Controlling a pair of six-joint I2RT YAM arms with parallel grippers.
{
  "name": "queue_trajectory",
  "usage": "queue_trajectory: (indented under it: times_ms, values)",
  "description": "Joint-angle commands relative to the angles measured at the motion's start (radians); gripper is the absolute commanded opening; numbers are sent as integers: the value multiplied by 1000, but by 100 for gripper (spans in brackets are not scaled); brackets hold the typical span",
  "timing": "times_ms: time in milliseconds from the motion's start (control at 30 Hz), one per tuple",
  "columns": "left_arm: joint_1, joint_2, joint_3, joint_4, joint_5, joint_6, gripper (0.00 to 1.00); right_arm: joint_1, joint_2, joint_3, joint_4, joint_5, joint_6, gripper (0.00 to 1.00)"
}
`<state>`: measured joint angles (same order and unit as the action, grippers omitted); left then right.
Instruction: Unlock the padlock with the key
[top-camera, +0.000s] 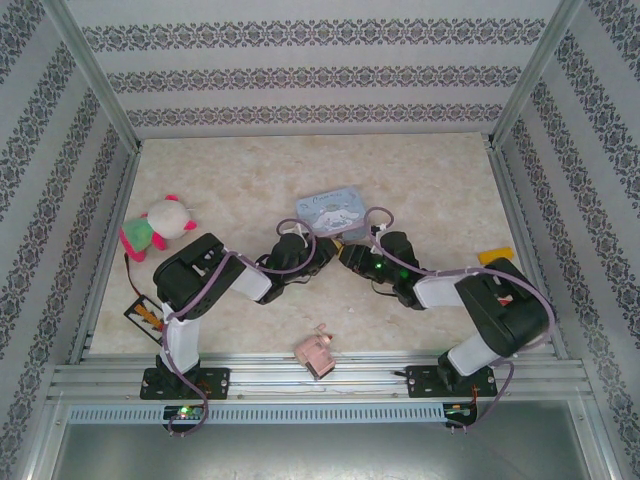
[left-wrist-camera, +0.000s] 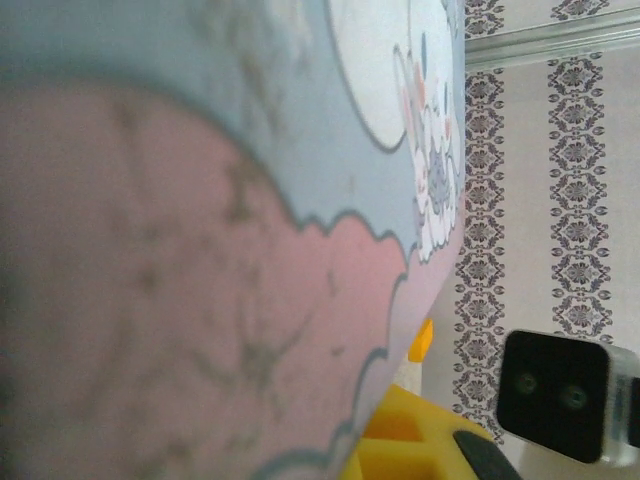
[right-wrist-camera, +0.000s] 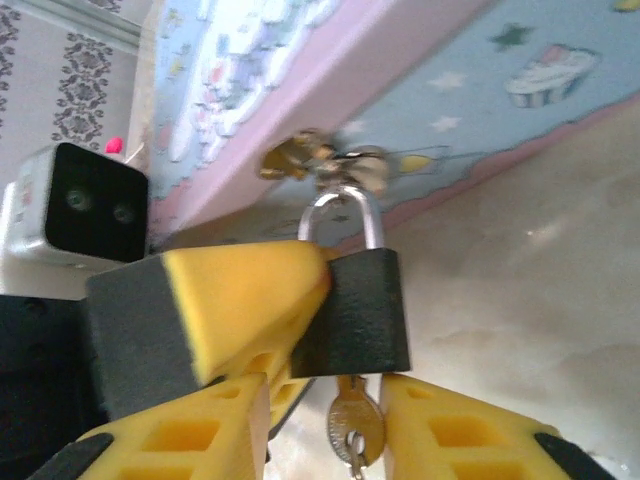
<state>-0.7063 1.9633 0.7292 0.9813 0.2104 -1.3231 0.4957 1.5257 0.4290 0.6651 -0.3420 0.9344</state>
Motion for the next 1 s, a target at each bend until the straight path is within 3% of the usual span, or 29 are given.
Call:
queue_trajectory:
  times_ms: [0,167,400,733,967]
  values:
    - [-16,-30,-25,-60,18,50,0,4,-104,11,-97,82,-108,37]
    - [-9,-12,-25,-38,22,29,0,32,-260,10,-358,219,-223,38]
    - [-2,-17,-14,-77,44,-5,0,144,-405,80,-672,458,-413,35]
    - [5,-50,4,-159,73,-2,0,302,-276,216,-779,589,-548,37]
    - [5,-60,9,-173,78,4,0,334,-154,297,-796,615,-605,39]
